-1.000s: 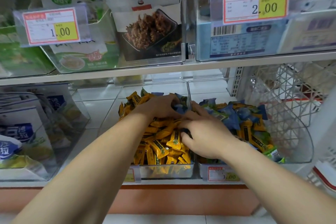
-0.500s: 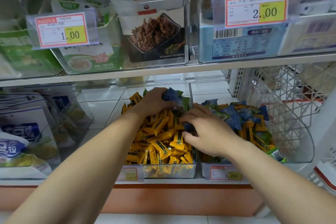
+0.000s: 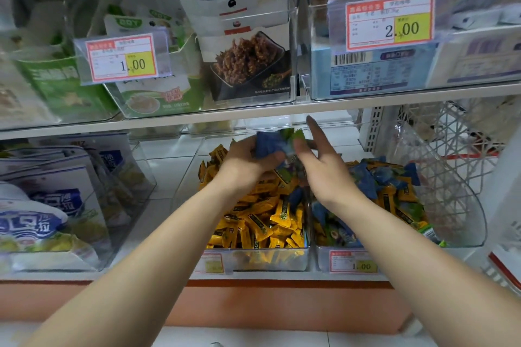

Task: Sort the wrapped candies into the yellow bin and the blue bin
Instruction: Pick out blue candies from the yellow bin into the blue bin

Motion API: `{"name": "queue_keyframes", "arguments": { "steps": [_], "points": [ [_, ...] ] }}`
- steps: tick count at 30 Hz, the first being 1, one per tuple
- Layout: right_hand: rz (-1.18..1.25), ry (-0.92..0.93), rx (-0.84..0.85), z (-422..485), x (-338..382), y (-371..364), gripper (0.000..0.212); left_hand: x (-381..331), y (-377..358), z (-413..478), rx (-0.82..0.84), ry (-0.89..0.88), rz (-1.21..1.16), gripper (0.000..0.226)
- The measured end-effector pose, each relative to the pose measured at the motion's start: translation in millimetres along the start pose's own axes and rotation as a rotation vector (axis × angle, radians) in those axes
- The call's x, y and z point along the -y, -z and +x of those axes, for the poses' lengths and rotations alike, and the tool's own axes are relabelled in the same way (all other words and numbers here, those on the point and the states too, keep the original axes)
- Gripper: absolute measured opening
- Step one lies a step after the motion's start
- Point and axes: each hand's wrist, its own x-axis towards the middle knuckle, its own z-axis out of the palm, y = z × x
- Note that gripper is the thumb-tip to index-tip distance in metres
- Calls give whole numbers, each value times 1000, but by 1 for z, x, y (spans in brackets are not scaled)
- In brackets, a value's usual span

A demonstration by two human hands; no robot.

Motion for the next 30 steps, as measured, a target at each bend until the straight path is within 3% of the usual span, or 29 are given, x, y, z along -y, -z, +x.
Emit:
{"name": "queue_keyframes", "arguments": {
  "steps": [3, 6, 9, 13, 15, 18, 20, 23, 25, 28, 30],
  "points": [
    [-15, -14, 31, -2, 0, 0, 37, 3, -7, -10, 41, 15, -64, 21],
    [18, -88, 39, -1, -2, 5, 44, 7, -9, -15, 97, 40, -162, 22],
    [62, -56, 32, -2, -3, 7, 30, 11, -10, -18, 114, 24, -161, 24],
    [97, -46, -55, -1, -3, 10, 19, 16, -1, -20, 17, 13, -62, 23],
    [45, -5, -167, 2, -4, 20, 20, 22, 12, -19, -66, -42, 168, 19],
    [-296, 131, -296, 6, -17, 45, 20, 30, 31, -17, -137, -91, 646, 17],
    [-587, 66, -244, 8, -30, 63, 26, 32, 36, -17, -160, -94, 815, 21],
    [-927, -208, -89, 9, -43, 79, 44, 26, 32, -13, -172, -176, 895, 24],
    [-1078, -268, -145, 10, -41, 84, 50, 19, 21, -6, -113, -213, 836, 19],
    [-964, -44, -253, 9, -25, 76, 48, 8, 0, 17, 44, -151, 779, 18],
    [-800, 142, -133, 6, -14, 61, 45, 4, -10, 32, 188, -99, 819, 19]
  ]
}}
